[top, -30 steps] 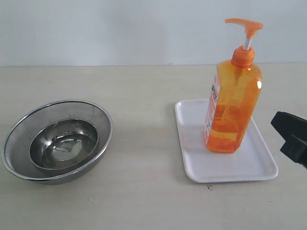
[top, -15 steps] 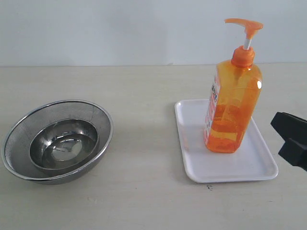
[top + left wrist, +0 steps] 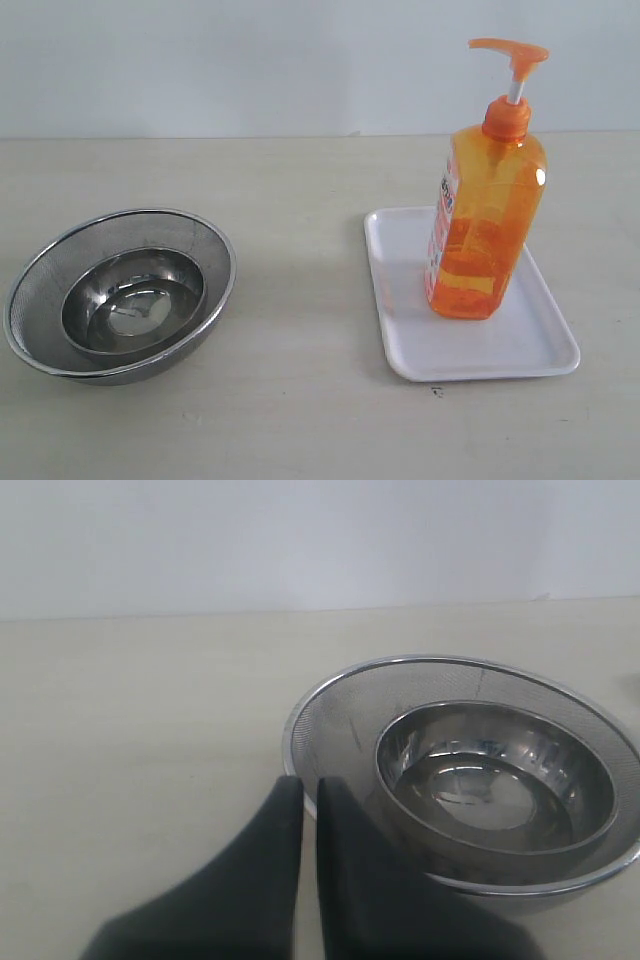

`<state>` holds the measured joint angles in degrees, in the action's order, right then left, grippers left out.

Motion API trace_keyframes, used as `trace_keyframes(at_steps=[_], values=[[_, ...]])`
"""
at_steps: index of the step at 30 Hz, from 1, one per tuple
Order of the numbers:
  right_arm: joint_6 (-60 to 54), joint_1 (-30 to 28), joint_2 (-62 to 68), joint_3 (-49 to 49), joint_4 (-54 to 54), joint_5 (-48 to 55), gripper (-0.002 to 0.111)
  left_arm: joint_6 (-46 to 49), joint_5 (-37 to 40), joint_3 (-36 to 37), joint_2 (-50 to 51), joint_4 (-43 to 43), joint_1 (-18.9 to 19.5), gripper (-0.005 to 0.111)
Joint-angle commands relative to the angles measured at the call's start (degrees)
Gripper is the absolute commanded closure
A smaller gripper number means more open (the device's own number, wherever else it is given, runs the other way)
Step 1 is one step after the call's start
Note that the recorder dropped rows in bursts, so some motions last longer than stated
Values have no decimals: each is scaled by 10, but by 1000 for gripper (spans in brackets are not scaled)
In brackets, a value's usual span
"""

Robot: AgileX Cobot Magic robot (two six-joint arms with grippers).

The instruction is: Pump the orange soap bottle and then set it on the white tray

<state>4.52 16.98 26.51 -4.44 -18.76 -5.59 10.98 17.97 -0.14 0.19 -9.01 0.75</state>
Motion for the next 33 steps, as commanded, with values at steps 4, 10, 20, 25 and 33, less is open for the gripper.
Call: trace_keyframes(at_steps=[4, 10, 20, 25, 33], values=[[-74, -80, -153, 4, 6, 101, 108, 2, 0, 1, -2, -3, 2, 102], [-108, -111, -226, 12, 14, 156, 108, 2, 0, 1, -2, -3, 2, 102], [-166, -119, -260, 44, 18, 174, 108, 2, 0, 1, -2, -3, 2, 102], [-175, -119, -260, 44, 23, 176, 108, 2, 0, 1, -2, -3, 2, 102], [-175, -119, -260, 44, 62, 254, 108, 2, 0, 1, -2, -3, 2, 102]])
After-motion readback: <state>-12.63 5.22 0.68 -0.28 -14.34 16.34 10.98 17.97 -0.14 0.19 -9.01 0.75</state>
